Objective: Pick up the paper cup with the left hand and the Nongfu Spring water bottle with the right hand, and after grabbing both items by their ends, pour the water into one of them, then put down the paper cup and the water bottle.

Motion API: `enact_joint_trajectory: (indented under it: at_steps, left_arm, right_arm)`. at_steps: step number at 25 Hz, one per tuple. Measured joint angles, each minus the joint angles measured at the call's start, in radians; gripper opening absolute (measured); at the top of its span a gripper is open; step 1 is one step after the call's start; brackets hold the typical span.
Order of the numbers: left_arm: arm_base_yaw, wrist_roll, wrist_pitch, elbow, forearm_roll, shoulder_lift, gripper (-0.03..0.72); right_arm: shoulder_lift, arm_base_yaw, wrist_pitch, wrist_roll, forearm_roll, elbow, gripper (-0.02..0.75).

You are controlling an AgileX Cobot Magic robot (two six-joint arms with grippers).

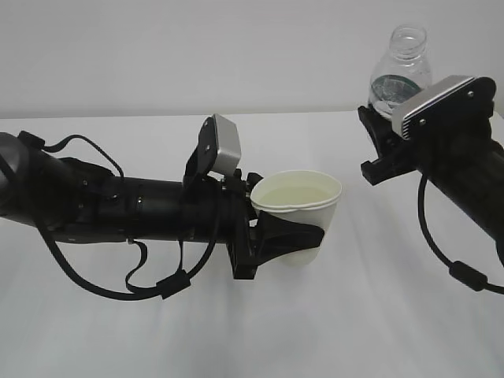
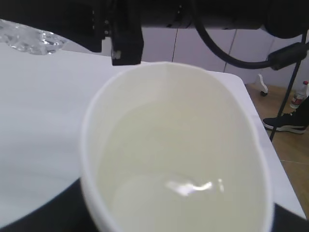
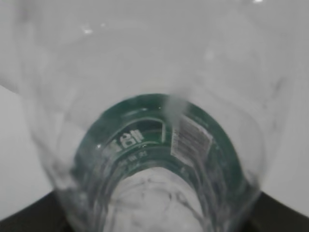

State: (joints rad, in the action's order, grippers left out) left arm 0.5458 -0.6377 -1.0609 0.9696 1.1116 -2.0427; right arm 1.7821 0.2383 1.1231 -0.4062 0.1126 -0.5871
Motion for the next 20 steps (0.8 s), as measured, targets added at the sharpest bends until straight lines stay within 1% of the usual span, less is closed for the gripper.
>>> enact_joint_trajectory:
  at_steps: [6,11,17,20]
  left_arm:
    - [0.000,0.000,0.000,0.000,-0.010,0.000,0.389]
    - [0.000,0.000,0.004,0.000,-0.037,0.000,0.388]
    - [0.000,0.000,0.043,0.000,-0.073,0.000,0.388]
    - [0.000,0.024,0.051,0.000,-0.090,0.000,0.388]
  right_arm:
    - [0.000,0.000,0.000,0.015,-0.065,0.000,0.419]
    - [0.000,0.000,0.000,0.015,-0.102,0.008,0.419]
    - [0.000,0.000,0.000,0.017,-0.113,0.008,0.419]
    - [0.000,0.000,0.000,0.017,-0.113,0.008,0.419]
